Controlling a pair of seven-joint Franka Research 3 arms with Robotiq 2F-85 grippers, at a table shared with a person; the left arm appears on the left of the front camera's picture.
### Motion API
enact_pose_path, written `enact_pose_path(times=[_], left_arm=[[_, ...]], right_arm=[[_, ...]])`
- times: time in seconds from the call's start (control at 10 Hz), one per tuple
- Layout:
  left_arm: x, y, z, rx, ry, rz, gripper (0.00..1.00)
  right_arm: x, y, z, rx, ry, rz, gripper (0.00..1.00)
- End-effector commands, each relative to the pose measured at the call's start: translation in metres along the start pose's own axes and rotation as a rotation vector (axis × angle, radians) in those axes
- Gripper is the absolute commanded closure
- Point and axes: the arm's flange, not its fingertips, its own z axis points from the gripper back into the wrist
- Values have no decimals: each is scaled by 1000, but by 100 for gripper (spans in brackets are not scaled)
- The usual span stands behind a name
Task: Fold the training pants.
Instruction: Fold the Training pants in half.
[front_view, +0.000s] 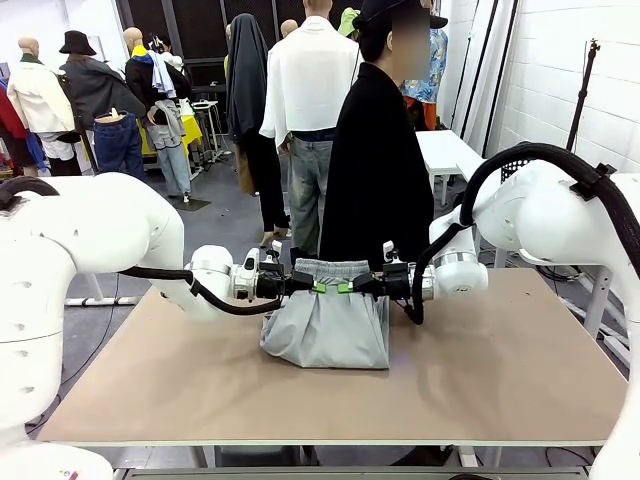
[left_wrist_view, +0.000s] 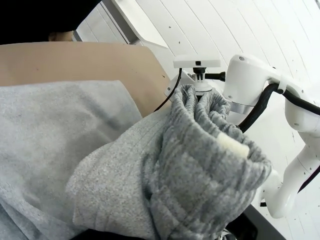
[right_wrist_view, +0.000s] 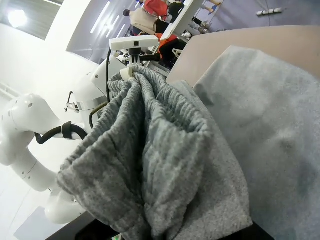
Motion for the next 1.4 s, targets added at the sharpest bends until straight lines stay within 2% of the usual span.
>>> enact_pose_path(times=[0.0,0.8,1.3], left_arm=[[11,15,9,30,-7,29,100],[16,41,6,65,-46,26,100],[15,53,5,83,-51,83,100]], right_arm=[[13,-9,3,-22,-5,-24,100],[18,-32,5,-70,-35,-43,100],[20,-44,6,-115,-55,-68,100]])
